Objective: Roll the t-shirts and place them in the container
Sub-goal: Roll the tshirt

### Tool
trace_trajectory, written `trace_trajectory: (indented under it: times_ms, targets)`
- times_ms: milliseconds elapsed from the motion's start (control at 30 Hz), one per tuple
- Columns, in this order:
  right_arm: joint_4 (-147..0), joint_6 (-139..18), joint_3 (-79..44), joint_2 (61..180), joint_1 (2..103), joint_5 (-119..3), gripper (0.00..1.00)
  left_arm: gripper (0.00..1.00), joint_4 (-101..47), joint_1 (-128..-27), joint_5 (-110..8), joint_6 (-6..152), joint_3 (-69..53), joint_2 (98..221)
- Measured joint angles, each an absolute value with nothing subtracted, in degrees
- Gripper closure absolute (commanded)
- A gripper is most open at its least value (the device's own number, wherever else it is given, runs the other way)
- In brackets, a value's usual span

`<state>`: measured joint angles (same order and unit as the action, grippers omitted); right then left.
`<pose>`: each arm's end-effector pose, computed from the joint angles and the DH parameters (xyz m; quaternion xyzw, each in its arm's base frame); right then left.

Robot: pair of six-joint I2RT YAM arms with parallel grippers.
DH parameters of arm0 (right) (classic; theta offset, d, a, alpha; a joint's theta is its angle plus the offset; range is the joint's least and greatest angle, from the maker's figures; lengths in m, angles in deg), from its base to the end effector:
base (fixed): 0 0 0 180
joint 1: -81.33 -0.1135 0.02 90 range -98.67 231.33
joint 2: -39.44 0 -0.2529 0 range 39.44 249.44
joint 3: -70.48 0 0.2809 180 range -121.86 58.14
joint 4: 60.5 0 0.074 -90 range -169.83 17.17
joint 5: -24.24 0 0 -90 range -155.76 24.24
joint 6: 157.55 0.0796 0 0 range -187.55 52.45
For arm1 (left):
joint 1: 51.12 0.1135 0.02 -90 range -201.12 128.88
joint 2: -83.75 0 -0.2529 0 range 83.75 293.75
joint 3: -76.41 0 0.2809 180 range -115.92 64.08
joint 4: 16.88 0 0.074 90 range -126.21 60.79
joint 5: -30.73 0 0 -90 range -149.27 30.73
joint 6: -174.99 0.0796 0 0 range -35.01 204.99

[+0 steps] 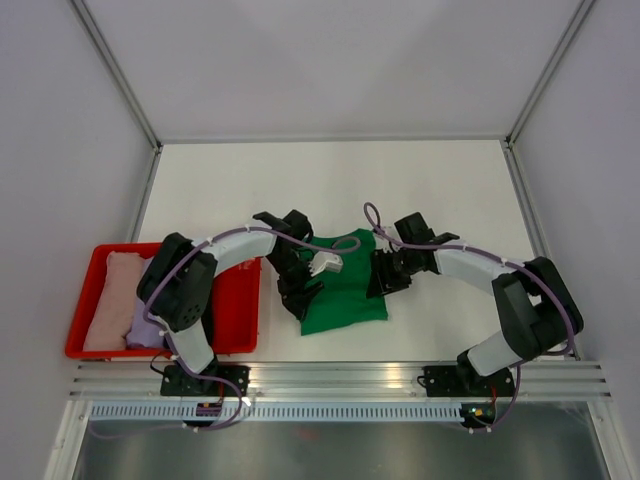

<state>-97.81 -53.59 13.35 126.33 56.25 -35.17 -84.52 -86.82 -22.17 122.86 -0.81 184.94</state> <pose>0.2597 0.1663 0.0953 -0.1438 0.9358 0.3077 0.0943 0.2334 -0.2268 0.1100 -0.5641 -0.7619 0.3183 0.0073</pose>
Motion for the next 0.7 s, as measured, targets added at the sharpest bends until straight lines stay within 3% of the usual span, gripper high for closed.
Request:
trace_trajectory:
  times_ms: [200, 333, 533, 700]
  targets:
    - [-93.7, -52.5, 13.3, 128.6, 55.6, -34.9, 0.54, 0.30, -81.0, -88.5, -25.3, 120.8, 0.4, 185.5]
    - [-93.4, -53.1, 13.3, 130.0, 54.8, -33.8, 0.81, 0.65, -79.9, -89.0, -26.0, 119.4, 0.4, 186.1]
    - [-94.6, -53.6, 13.3, 129.1, 54.7, -32.2, 0.97, 0.97, -79.2, -89.1, -25.6, 118.2, 0.4, 186.2]
    - [-101.4, -55.5, 12.0, 125.8, 54.6, -31.7, 1.00, 0.98, -80.3, -89.1, -24.1, 118.4, -0.2, 186.2]
